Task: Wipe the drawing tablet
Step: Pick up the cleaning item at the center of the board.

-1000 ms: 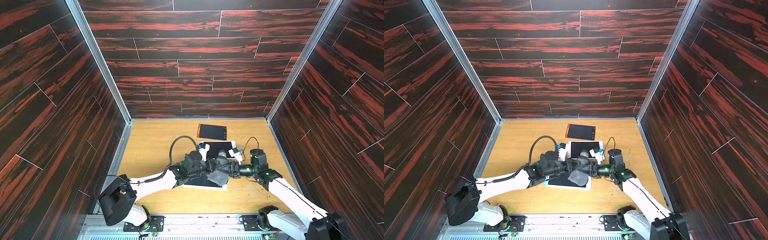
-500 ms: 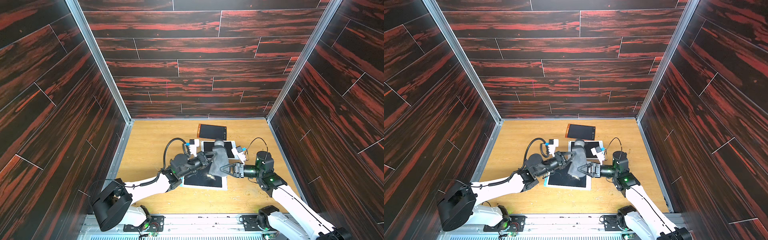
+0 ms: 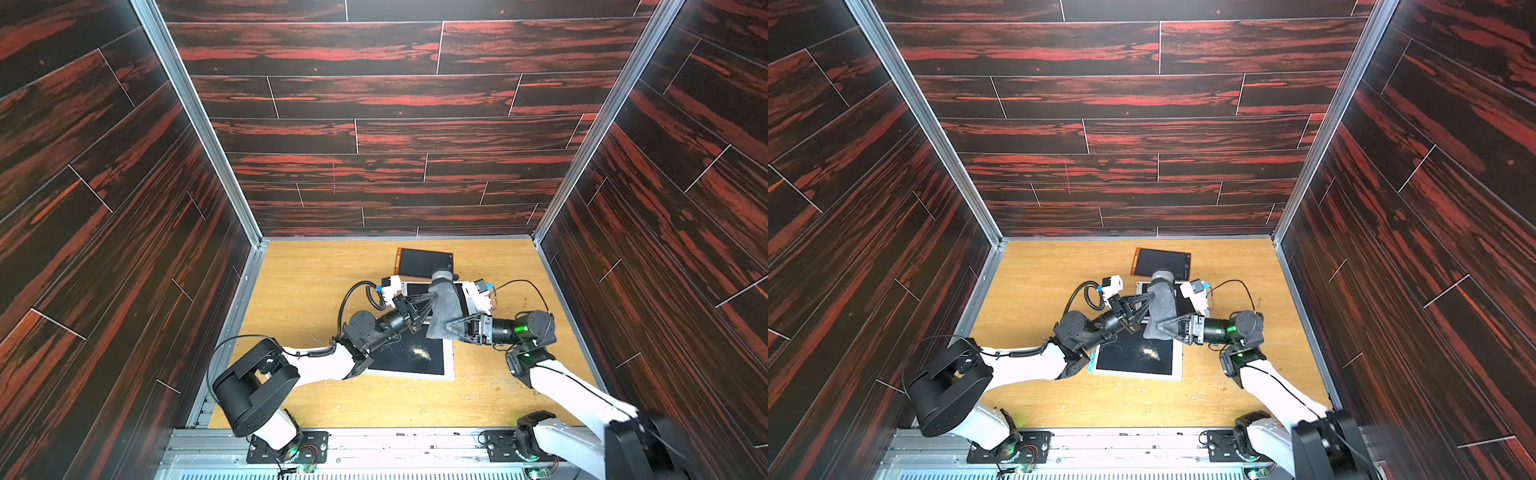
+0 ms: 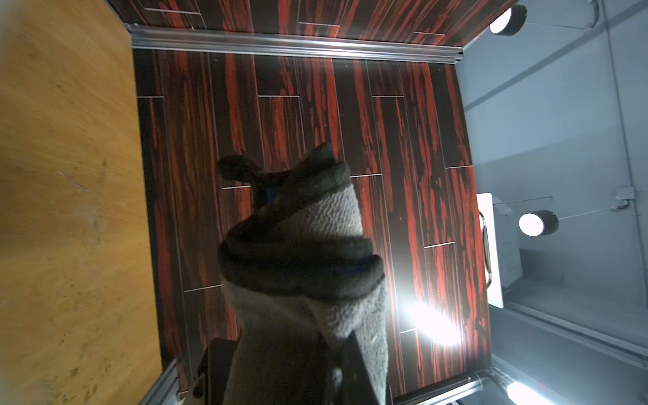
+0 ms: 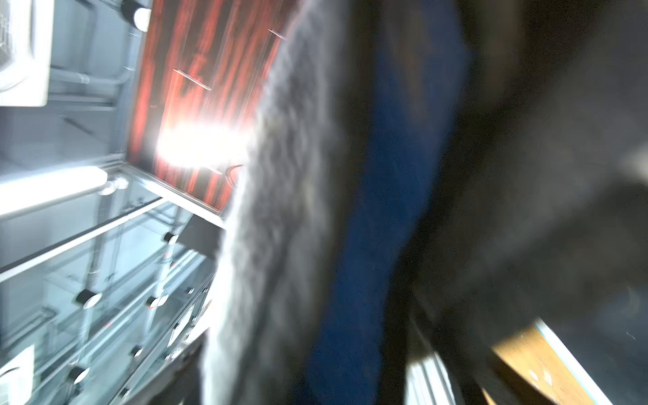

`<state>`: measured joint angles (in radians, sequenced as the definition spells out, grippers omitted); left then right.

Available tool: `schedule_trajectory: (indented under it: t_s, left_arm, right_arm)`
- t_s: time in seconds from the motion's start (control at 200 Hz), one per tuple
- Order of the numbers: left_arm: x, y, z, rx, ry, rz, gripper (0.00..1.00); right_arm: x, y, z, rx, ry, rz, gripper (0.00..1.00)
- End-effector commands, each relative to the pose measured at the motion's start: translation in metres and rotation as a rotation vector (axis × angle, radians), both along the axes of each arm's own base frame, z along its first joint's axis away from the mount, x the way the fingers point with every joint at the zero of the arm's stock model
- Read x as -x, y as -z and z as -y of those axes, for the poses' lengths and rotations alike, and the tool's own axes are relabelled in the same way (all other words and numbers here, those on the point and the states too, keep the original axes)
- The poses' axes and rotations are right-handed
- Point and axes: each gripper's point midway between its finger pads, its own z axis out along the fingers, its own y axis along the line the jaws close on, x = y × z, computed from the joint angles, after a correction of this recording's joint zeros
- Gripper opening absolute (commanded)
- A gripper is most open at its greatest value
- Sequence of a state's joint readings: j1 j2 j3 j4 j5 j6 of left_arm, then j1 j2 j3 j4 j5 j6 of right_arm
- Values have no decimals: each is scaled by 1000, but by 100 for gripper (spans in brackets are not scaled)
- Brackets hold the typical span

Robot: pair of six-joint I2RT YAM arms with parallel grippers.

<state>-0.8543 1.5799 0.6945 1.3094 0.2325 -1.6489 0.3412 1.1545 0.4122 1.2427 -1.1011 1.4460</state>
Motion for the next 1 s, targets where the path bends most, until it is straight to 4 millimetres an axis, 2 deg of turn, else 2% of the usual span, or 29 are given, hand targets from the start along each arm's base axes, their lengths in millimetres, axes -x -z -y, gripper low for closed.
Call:
schedule_trajectory:
  t_s: [0.0, 0.095, 0.301, 0.471, 0.641, 0.726, 0.997]
  left_arm:
    - [10, -49, -5, 137, 15, 83, 0]
    - [13, -55, -4, 151, 24, 85, 0]
    - [14, -61, -3, 169, 30, 81, 0]
    - [16, -54, 7, 165, 48, 57, 0]
    - [15, -49, 0, 160, 21, 43, 0]
    - [15, -45, -2, 154, 17, 37, 0]
    - [12, -33, -12, 129, -10, 25, 0]
  right_arm:
    - [11, -23, 3, -85, -52, 62, 96]
    - [8, -19, -3, -85, -59, 49, 96]
    - [11, -23, -8, -98, -70, 65, 96]
    - [10, -39, -13, -124, -82, 95, 96]
    - [13, -50, -12, -137, -87, 114, 95]
    - [14, -50, -12, -135, -91, 108, 88]
    - [25, -59, -8, -137, -110, 130, 46]
